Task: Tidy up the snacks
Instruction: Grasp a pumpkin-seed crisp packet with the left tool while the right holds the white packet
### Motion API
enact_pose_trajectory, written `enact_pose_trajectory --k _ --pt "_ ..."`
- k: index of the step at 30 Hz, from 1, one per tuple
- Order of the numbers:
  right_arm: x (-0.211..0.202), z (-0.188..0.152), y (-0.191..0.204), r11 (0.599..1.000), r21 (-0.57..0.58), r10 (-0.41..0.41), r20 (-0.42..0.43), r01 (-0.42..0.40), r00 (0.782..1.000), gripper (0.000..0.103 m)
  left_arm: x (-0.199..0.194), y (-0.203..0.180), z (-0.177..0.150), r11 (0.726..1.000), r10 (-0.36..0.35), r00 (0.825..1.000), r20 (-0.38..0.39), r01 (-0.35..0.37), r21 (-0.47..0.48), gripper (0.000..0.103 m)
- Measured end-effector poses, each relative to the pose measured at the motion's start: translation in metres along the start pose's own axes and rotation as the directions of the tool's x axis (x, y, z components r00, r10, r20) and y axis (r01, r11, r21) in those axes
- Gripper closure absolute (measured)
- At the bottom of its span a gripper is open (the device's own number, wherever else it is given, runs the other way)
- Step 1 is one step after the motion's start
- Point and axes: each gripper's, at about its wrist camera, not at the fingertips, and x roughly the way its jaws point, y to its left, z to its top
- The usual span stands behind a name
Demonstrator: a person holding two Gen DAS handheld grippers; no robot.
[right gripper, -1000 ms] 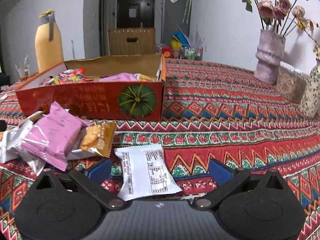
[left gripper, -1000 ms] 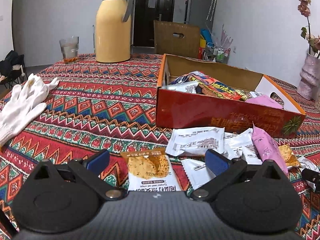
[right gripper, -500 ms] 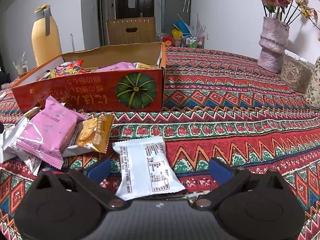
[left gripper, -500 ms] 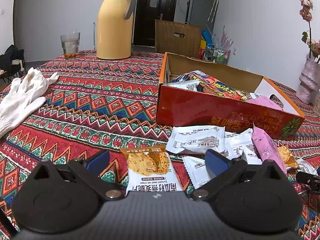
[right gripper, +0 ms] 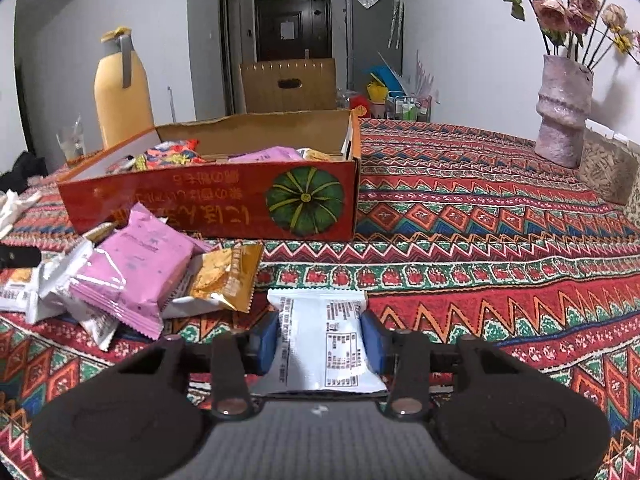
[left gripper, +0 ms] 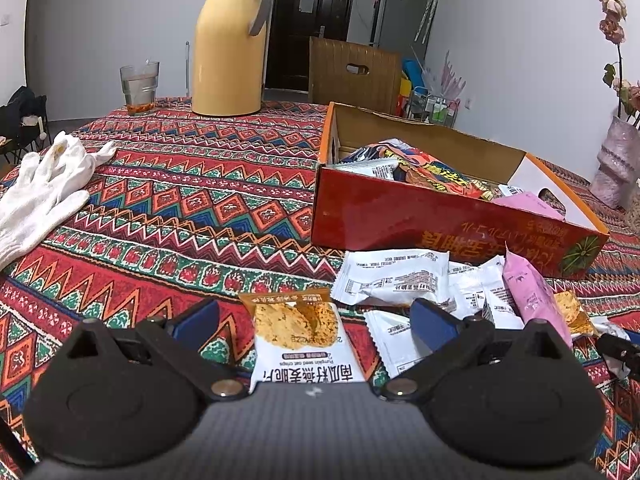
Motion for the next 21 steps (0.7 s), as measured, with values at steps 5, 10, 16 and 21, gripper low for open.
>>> enact_pose_trajectory --k 5,10,16,21 --pt "-0.012 -0.002 -0.003 1.0 0.023 -0.009 0.078 0.007 0.997 0.063 -0.005 0.003 0.005 1.0 0.001 1.0 -0.008 -0.001 -0.007 0.0" --pt "-0.02 -0.003 -0.01 0.998 0.055 -0.01 0.131 0.003 0.991 0.063 -0.011 0.005 0.009 1.0 0.01 0.999 -0.03 -0.01 0.004 0.0" --pt "-0.023 -0.004 -0.012 0.998 0.067 -0.002 0.154 -0.008 0.988 0.063 -0.001 0.008 0.01 0.999 0.044 0.991 -0.127 -0.042 0.023 0.0" --pt "-0.024 -0.005 -0.013 0.997 0.075 0.006 0.162 -0.019 0.987 0.063 0.011 0.009 0.011 0.996 0.092 0.981 -0.171 -0.089 0.021 0.0"
